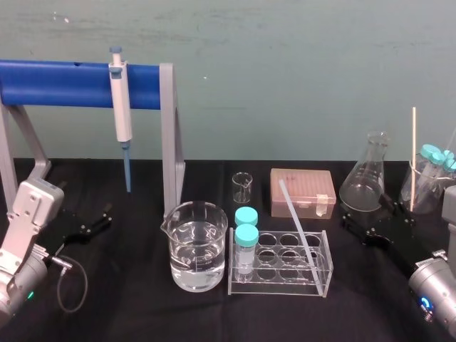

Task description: Pick up the stirring rod with one hand, then place it down.

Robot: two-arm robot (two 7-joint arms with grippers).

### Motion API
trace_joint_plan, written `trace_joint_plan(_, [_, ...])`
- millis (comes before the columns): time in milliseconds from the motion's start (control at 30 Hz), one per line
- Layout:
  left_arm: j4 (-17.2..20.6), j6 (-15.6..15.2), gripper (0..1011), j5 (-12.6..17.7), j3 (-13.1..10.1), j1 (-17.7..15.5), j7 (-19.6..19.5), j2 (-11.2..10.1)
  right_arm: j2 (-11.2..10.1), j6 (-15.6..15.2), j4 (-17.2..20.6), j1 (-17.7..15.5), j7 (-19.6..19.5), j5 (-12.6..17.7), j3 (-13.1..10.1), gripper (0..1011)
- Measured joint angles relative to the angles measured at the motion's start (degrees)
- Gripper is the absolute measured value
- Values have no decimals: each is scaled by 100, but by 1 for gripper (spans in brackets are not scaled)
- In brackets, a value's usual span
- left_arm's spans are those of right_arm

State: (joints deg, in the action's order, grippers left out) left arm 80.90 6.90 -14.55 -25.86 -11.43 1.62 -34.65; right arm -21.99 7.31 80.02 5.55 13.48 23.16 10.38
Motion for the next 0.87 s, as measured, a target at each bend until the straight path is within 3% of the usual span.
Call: trace_joint_plan(867, [0,0,1000,0,0,0,0,0,0,5,2,0,-4,0,0,1003])
